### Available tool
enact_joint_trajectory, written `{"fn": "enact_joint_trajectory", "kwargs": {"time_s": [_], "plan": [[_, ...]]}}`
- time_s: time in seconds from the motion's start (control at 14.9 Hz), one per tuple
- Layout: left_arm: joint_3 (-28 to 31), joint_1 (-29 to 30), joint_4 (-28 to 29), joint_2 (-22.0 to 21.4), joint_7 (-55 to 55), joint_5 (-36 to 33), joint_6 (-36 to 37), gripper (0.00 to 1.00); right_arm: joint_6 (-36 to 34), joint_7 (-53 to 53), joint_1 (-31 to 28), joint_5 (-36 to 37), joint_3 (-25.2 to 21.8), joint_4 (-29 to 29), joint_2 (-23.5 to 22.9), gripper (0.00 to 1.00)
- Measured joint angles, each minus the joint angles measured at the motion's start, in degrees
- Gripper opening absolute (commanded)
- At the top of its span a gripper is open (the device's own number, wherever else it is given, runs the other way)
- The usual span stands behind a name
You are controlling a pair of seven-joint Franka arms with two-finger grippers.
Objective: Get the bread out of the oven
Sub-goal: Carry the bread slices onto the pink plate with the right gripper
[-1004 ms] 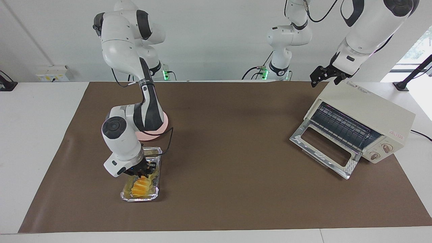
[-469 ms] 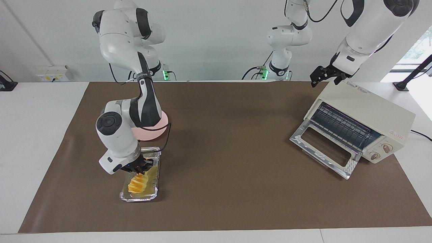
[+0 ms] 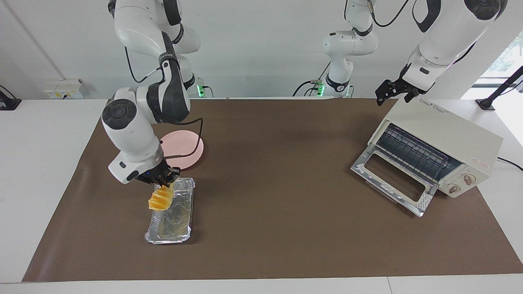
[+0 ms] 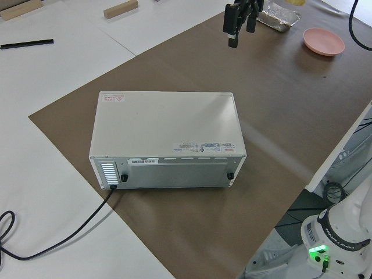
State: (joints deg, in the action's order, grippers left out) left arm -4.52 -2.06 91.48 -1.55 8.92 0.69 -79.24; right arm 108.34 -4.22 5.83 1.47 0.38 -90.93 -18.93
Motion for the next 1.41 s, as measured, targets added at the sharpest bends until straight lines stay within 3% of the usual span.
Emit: {"fn": "enact_joint_trajectory", "kwargs": {"time_s": [0.33,0.54,0.67,1.0,1.07,1.14,1.41], "plan": [[0.0,0.0,0.0,0.0,0.0,0.0,0.0,1.00,11.9,0.0,0.0,0.0,0.1,-28.9,19.6,0.00],[0.0,0.0,0.0,0.0,0.0,0.0,0.0,1.00,23.0,0.0,0.0,0.0,0.2,-45.6,28.1,0.00],[0.0,0.0,0.0,0.0,0.0,0.0,0.0,1.00,29.2,0.0,0.0,0.0,0.4,-53.0,30.6,0.00],[0.0,0.0,0.0,0.0,0.0,0.0,0.0,1.00,39.8,0.0,1.8,0.0,0.6,-59.6,29.0,0.00],[0.0,0.0,0.0,0.0,0.0,0.0,0.0,1.00,40.5,0.0,1.8,0.0,0.6,-59.9,28.3,0.33],[0.0,0.0,0.0,0.0,0.0,0.0,0.0,1.00,40.6,0.0,1.8,0.0,0.6,-60.0,27.9,0.99],[0.0,0.0,0.0,0.0,0.0,0.0,0.0,1.00,39.2,0.0,1.8,0.0,0.5,-59.2,27.9,1.00]]}}
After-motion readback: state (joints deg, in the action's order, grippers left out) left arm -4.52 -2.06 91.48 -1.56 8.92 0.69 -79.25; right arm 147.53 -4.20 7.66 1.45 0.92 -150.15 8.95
